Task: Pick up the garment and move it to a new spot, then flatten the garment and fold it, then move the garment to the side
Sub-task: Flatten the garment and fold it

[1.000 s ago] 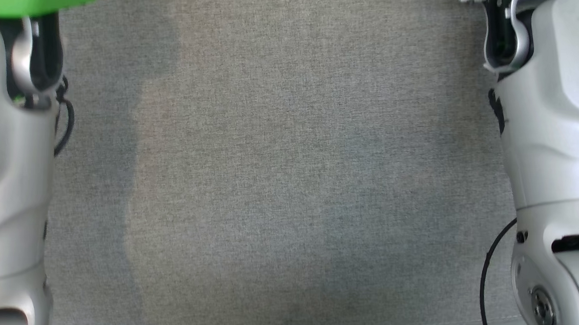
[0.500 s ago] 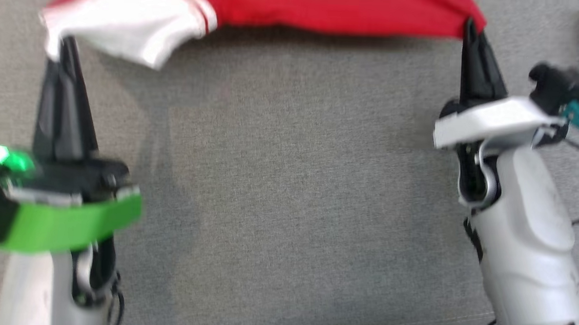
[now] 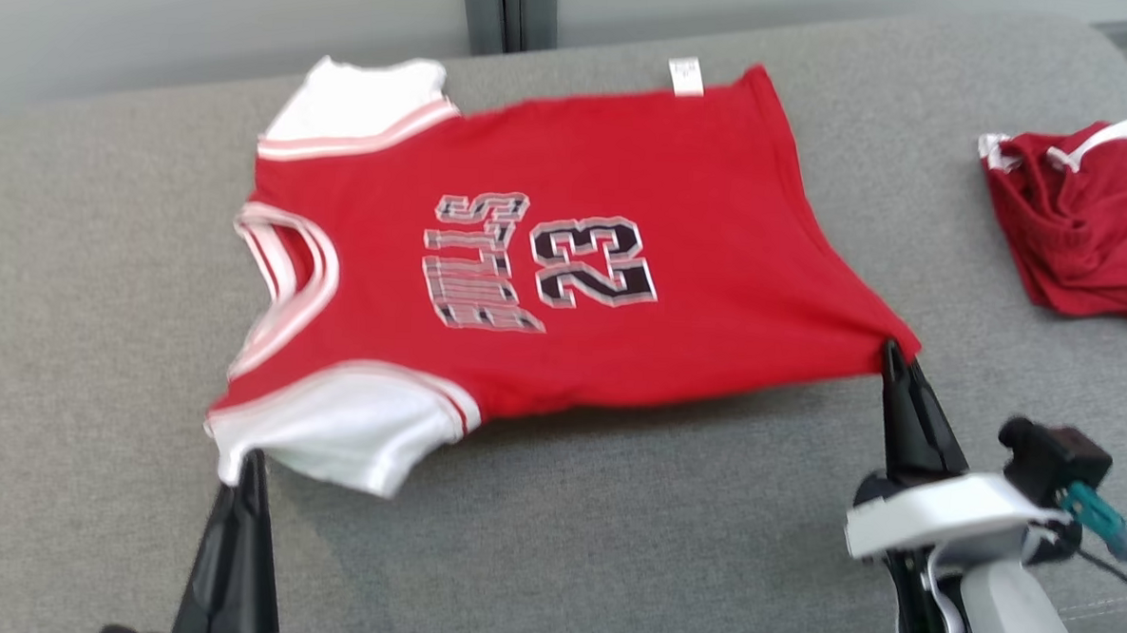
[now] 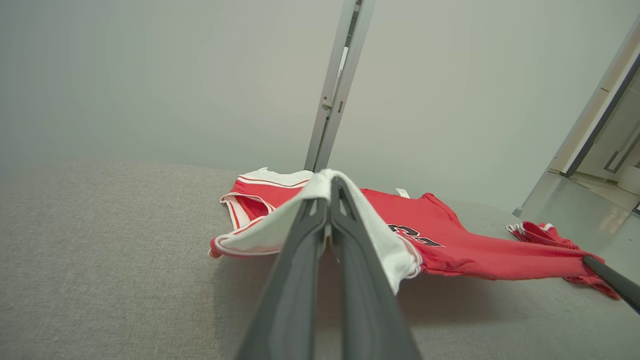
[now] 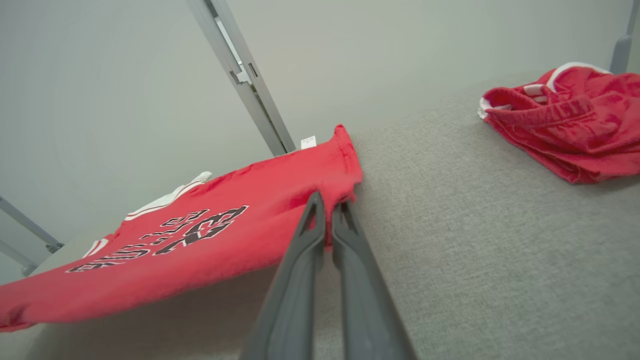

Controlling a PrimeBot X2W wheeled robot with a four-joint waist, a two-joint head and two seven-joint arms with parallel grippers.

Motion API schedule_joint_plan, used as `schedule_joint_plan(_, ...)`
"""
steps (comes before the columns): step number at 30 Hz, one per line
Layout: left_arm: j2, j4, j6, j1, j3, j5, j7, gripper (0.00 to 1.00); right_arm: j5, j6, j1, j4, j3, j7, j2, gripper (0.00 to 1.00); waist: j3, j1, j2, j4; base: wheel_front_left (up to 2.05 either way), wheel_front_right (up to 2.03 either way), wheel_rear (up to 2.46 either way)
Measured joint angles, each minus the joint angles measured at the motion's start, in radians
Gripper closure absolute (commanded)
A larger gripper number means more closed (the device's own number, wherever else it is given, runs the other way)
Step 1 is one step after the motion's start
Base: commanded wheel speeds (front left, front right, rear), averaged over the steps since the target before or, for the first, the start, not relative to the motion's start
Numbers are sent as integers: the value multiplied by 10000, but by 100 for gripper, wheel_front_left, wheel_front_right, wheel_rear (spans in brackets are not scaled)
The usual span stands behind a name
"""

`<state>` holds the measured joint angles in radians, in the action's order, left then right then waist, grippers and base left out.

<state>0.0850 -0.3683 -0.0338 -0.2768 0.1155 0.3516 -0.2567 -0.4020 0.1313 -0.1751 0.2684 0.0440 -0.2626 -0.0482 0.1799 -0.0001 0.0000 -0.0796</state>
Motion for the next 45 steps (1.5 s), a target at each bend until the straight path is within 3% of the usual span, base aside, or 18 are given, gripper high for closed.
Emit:
schedule_joint_plan(10,280,-288,-12,-1329,548,-155,802,100,-115,0,2021,-1455,-527,683,-8,100,-1188,0,0,162,0,0,0)
schedule_joint_plan(20,219,1275,-290,-1075,663,709,955,100,-443,0,1786,173,-418,788,-8,100,-1025,-1,0,240,0,0,0)
schedule_joint_plan(32,477,2073,-585,1234,807,606,798,100,-750,0,953,1377,-322,303,-8,100,-506,0,0,351,0,0,0)
schedule_joint_plan(39,541,3615,-755,3559,1241,261,761,100,-1229,0,-133,1730,-247,113,-8,100,9,0,0,306,0,0,0)
schedule_joint_plan(45,495,5116,-788,5218,959,219,295,100,-1425,0,-1053,2176,-251,40,-6,100,514,0,0,188,0,0,0)
